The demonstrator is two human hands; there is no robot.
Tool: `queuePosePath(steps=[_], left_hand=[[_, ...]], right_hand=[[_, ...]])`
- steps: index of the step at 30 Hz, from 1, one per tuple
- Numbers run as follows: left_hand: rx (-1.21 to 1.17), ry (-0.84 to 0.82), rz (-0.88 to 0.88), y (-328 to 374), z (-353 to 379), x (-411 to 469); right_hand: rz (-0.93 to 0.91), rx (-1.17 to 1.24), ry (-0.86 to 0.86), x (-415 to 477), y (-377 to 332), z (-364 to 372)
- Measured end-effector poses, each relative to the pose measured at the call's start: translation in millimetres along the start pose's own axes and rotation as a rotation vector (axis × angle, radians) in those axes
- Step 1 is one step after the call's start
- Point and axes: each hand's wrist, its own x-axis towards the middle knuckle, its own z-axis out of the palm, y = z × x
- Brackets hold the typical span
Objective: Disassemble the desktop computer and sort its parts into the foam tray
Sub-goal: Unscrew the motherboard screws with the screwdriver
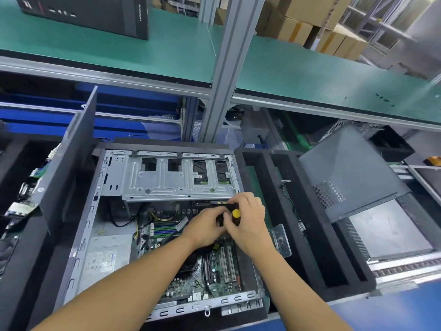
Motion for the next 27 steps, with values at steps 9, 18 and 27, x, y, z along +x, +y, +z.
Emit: queuePosePath(steps=[9, 18, 27], left_hand=[[-0.003, -0.028, 0.041, -5, 1, 2], [-0.029, -0.006, -0.086, 3, -1, 1], [-0.131, -0.066, -0.055, 2, -8, 1]], right_hand=[[-0.019, 0.004, -0.068, -2, 2, 1], [0.035, -0.122, 0.018, 0, 3, 5], [-0.067, -0.152, -0.064, -2, 2, 4]])
